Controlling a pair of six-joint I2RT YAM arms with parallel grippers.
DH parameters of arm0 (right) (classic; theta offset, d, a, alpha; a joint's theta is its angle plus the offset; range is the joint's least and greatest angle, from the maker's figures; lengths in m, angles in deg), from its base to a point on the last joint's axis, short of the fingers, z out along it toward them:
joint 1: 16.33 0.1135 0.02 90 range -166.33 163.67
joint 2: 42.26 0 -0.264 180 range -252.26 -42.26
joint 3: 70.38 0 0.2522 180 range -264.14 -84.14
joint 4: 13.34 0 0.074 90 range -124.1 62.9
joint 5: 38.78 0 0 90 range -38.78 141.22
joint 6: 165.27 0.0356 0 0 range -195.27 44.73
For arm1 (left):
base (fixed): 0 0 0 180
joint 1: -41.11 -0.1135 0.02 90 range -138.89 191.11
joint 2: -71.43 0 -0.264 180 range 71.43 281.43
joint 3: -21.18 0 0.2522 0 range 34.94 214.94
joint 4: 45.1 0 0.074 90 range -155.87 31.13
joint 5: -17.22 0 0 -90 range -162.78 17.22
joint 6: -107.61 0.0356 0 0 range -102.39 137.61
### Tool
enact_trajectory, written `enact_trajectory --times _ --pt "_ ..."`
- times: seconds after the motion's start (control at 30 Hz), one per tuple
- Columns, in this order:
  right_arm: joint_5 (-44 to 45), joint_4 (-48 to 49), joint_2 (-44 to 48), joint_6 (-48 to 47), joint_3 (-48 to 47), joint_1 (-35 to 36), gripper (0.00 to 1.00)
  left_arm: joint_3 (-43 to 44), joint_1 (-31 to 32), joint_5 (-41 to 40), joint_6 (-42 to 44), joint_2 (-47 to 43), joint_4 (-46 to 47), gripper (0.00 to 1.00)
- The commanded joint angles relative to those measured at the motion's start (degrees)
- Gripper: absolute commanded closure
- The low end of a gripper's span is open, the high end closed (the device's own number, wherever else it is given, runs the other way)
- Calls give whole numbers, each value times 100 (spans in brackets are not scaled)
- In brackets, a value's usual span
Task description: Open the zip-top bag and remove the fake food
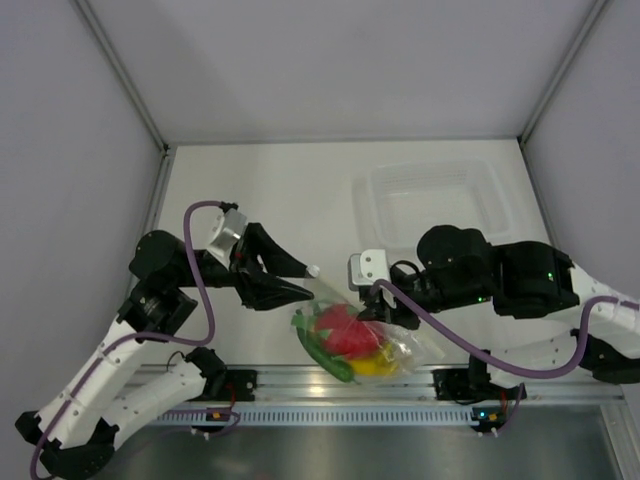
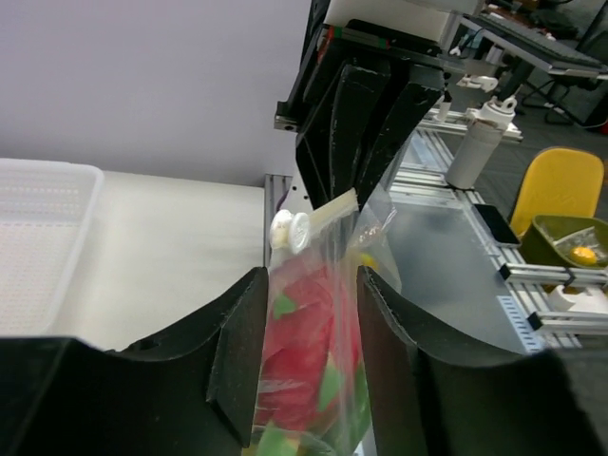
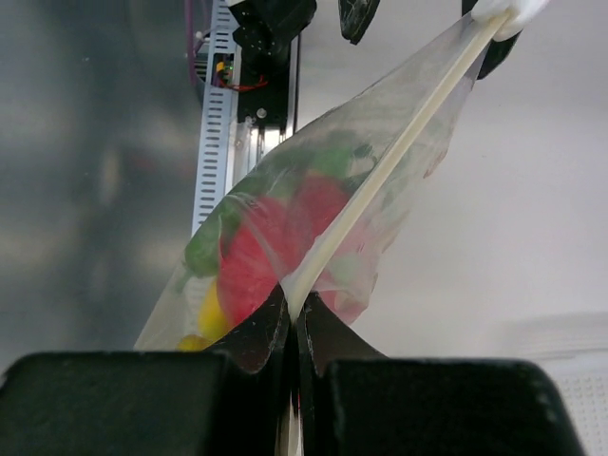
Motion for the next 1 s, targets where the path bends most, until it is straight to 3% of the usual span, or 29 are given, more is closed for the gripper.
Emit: enact_trajectory --times 0.0,0.33,0.53,0.67,0.9,0.93,0.97 --pt "53 1131 316 -38 12 144 100 -50 41 173 -12 -56 465 57" --pt "212 1202 334 -12 197 144 100 -15 59 23 -29 32 465 59" --pt "379 1236 342 -20 311 144 100 -32 68 14 -38 32 465 75" --pt "370 1307 404 -3 364 144 100 -67 68 15 -47 23 465 97" --pt "948 1640 614 129 496 144 100 -76 68 -222 -91 23 465 100" --pt "1124 1737 659 164 609 144 95 -76 68 -292 -108 23 465 100" --pt "1292 1851 781 208 689 136 78 -59 59 -354 -100 58 465 100"
